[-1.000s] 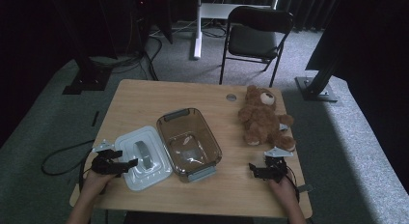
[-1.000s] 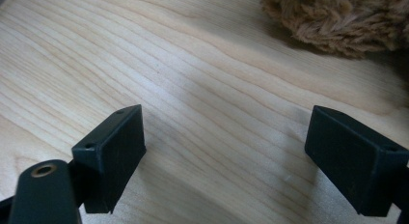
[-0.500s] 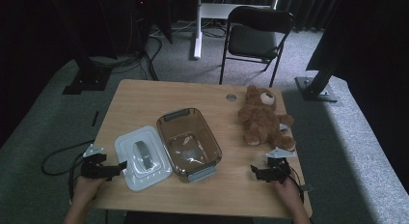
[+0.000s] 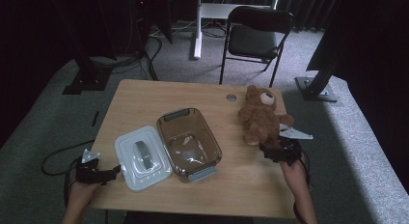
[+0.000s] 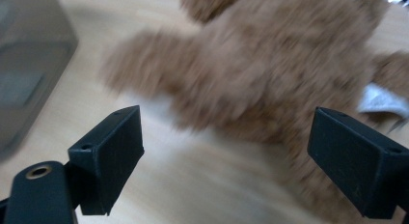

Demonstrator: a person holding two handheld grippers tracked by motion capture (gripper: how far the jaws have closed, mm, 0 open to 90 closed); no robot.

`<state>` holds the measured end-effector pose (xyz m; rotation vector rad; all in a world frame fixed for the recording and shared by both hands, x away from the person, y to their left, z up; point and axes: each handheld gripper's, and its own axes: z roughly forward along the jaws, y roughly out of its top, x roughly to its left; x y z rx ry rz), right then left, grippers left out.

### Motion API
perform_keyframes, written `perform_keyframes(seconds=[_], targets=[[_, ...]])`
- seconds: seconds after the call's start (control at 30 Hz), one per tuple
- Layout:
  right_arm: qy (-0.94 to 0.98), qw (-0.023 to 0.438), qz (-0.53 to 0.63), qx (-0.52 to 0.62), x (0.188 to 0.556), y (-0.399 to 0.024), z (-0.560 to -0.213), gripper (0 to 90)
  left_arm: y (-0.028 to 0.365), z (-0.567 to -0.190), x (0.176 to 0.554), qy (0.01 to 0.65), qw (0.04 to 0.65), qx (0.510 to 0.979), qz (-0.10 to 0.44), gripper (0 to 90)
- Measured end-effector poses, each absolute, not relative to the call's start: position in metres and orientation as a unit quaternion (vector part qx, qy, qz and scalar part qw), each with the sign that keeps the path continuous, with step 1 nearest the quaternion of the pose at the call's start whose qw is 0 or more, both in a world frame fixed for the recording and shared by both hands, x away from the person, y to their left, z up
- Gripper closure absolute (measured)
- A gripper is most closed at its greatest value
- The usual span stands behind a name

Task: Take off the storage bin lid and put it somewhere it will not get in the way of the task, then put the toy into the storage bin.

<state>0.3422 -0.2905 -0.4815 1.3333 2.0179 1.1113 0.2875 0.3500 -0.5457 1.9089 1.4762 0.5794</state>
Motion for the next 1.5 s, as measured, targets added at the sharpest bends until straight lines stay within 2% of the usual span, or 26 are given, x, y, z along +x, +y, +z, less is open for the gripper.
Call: perform_keyframes(seconds=[0.33, 0.7, 1.0, 1.2, 1.5], targets=[[0.679, 0.254, 0.412, 0.552, 0.391, -0.303, -0.456, 11.6, 0.351, -0.556, 0.285, 0.571, 0.303, 0.727, 0.231, 0.5], [0.669, 0.216, 0.399, 0.588, 0.441, -0.297, -0.45, 10.9, 0.345, -0.557, 0.289, 0.572, 0.291, 0.726, 0.247, 0.5], [0.668, 0.193, 0.365, 0.62, 0.466, -0.295, -0.464, 10.6, 0.345, -0.557, 0.291, 0.573, 0.29, 0.726, 0.247, 0.5], [0.688, 0.147, 0.342, 0.623, 0.476, -0.288, -0.488, 10.2, 0.345, -0.557, 0.291, 0.573, 0.29, 0.726, 0.247, 0.5], [0.688, 0.138, 0.342, 0.625, 0.478, -0.283, -0.497, 10.1, 0.345, -0.557, 0.291, 0.573, 0.29, 0.726, 0.247, 0.5]])
